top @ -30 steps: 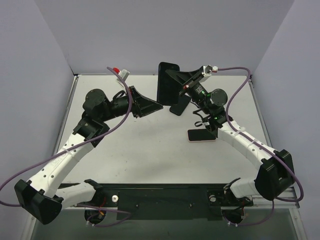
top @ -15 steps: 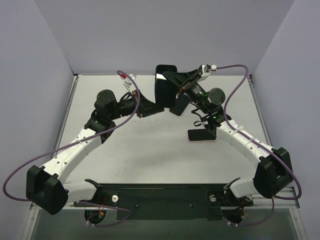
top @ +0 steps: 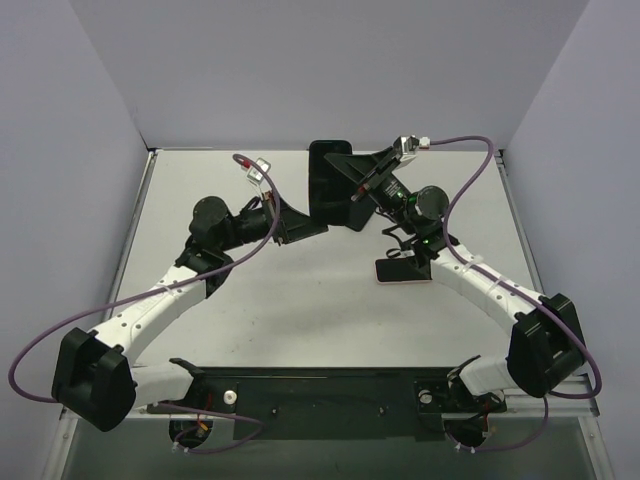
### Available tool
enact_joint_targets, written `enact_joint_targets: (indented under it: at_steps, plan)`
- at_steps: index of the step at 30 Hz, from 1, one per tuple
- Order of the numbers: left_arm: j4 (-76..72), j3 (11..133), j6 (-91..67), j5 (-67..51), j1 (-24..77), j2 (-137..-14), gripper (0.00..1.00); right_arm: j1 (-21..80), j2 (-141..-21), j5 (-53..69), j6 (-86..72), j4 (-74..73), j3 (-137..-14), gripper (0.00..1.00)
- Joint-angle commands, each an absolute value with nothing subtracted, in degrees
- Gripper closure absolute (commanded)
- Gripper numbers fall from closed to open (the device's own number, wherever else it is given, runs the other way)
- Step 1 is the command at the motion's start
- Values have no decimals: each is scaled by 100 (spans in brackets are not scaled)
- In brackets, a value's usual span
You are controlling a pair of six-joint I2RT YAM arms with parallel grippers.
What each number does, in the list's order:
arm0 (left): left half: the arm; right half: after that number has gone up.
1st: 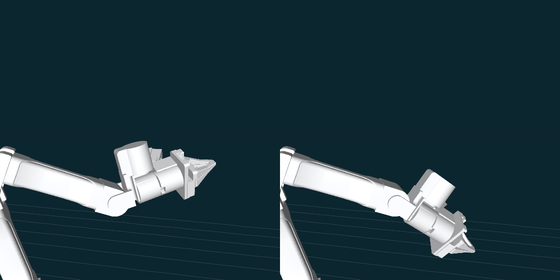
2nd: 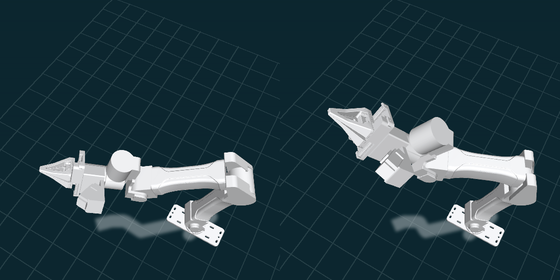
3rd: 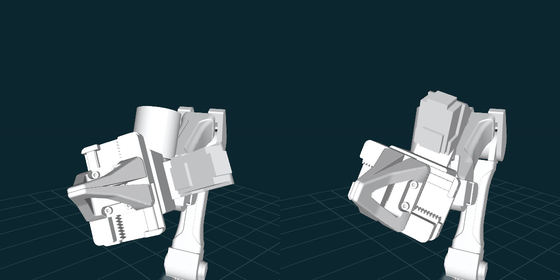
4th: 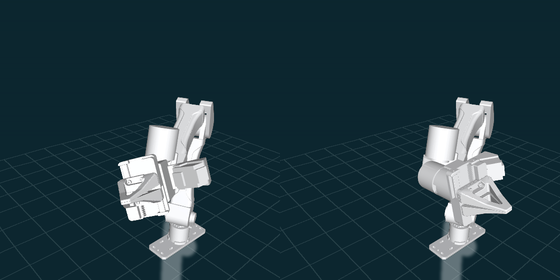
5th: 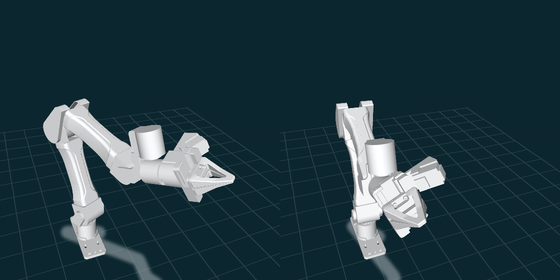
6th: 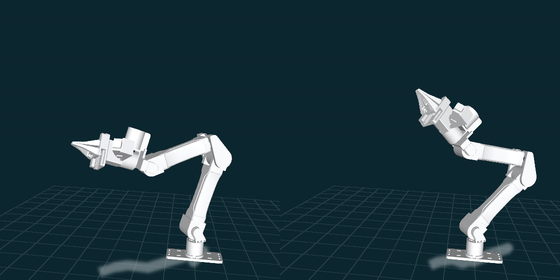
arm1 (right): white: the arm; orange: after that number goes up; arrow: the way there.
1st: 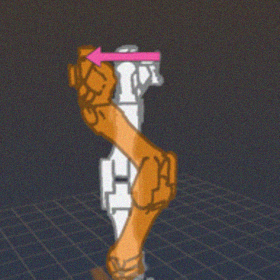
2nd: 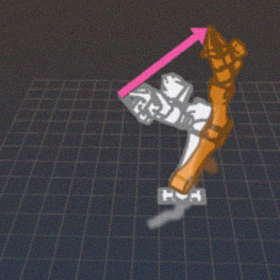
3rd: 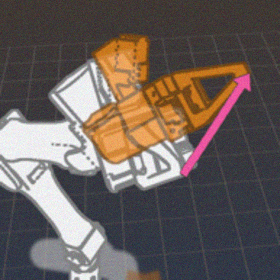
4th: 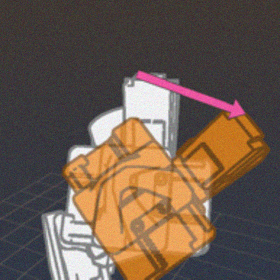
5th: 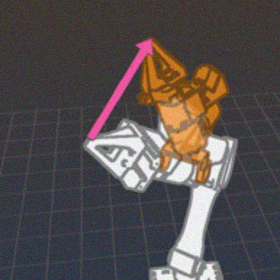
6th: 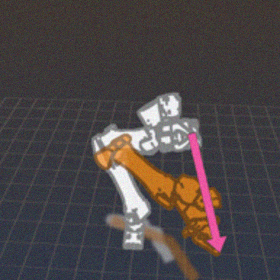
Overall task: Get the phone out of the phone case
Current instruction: Remove the phone case from the phone.
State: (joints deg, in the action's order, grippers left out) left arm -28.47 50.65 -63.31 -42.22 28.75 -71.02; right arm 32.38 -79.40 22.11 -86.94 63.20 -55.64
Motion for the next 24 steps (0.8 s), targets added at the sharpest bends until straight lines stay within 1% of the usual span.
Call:
enact_joint_targets:
  at_steps: [1, 3, 6, 8, 9, 10, 11, 12, 13, 15, 16, 17, 18, 19, 20, 22, 24]
  plan:
    - [-4094, 4861, -6732, -3146, 2698, -7251, 69, 3981, -7593, 3498, -9773, 7743, -5529, 100]
    - [-4192, 4825, -6838, -3155, 2698, -7199, 66, 3973, -7663, 3498, -9765, 7726, -5493, 100]
    - [-4473, 4694, -7004, -3085, 2698, -7093, 63, 3964, -7699, 3463, -9703, 7700, -5441, 100]
    - [-4579, 4632, -7110, -3032, 2698, -7058, 59, 3964, -7656, 3472, -9520, 7490, -5432, 100]
    - [-4744, 4597, -7215, -3032, 2698, -7066, 59, 3981, -7594, 3506, -9110, 7201, -5423, 100]
    - [-4807, 4571, -7251, -2997, 2698, -7058, 59, 3999, -7437, 3507, -8888, 6598, -5423, 100]
    - [-4982, 4544, -7373, -2971, 2698, -7084, 58, 4034, -7357, 3498, -8285, 6287, -5440, 100]
    - [-5018, 4518, -7409, -2927, 2698, -7084, 59, 4069, -7174, 3472, -7931, 5466, -5458, 100]
    - [-5114, 4518, -7461, -2918, 2698, -7127, 59, 4130, -7094, 3359, -7528, 5180, -5467, 100]
    - [-5168, 4588, -7445, -2909, 2707, -7189, 69, 4210, -7066, 3314, -7523, 5088, -5441, 100]
    - [-5168, 4597, -7410, -2892, 2716, -7216, 77, 4227, -7093, 3305, -7567, 5254, -5423, 100]
    - [-5107, 4631, -7253, -2874, 2716, -7225, 81, 4271, -7110, 3261, -7663, 5299, -5405, 100]
    - [-4715, 4667, -7112, -2804, 2716, -7181, 90, 4298, -7136, 3209, -7716, 5413, -5397, 100]
    - [-4433, 4798, -6649, -2717, 2742, -7146, 93, 4307, -7163, 3182, -7926, 5623, -5388, 100]
    - [-3673, 4868, -6366, -2629, 2812, -7050, 99, 4333, -7224, 3138, -8232, 5782, -5396, 100]
    - [-2363, 5106, -4972, -1919, 3057, -6857, 100, 4350, -7312, 2998, -8681, 6160, -5405, 100]
    - [-1622, 5264, -3979, -1224, 3399, -6690, 100, 4368, -7435, 2814, -9207, 6494, -5405, 100]
